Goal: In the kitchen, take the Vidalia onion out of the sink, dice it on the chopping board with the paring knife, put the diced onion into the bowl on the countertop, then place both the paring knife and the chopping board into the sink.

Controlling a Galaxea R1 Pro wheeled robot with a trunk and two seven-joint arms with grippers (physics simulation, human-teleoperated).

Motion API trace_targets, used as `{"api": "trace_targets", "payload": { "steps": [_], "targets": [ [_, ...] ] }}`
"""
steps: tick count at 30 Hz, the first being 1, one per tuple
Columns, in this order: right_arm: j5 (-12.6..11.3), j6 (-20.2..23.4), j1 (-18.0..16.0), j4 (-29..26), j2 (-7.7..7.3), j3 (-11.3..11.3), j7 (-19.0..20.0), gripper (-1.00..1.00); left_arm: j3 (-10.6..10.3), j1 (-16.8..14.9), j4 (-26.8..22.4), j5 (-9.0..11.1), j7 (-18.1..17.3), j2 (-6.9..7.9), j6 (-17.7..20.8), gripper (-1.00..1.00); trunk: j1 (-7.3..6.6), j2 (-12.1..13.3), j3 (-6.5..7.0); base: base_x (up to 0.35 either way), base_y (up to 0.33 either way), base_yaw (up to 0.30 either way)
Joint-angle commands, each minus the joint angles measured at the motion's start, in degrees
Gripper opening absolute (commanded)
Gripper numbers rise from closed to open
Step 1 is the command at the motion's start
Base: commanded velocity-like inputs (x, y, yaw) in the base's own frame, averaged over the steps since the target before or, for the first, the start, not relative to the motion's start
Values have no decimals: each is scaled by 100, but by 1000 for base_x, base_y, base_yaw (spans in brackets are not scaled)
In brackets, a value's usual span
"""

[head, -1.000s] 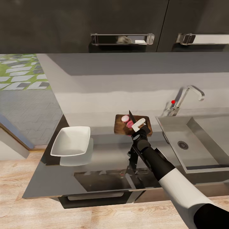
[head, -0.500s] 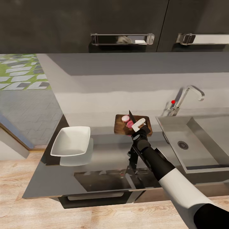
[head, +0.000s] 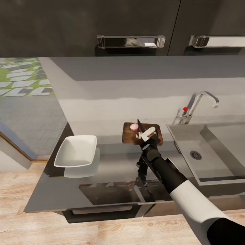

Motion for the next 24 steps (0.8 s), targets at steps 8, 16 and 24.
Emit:
{"api": "trace_targets", "payload": {
  "steps": [8, 16, 24],
  "targets": [
    [-22, 28, -7, 1, -2, 16, -48, -100, 21, 4, -11, 23, -17, -6, -1, 100, 4, -11, -9, 0, 0, 0],
    [-24, 28, -7, 1, 0, 16, -49, -100, 21, 4, -11, 23, -17, -3, -1, 100, 4, -11, -9, 0, 129, 0],
    [-28, 28, -7, 1, 5, 16, -48, -100, 21, 4, -11, 23, -17, -7, -1, 100, 4, -11, -57, 0, 4, 0]
  ]
}}
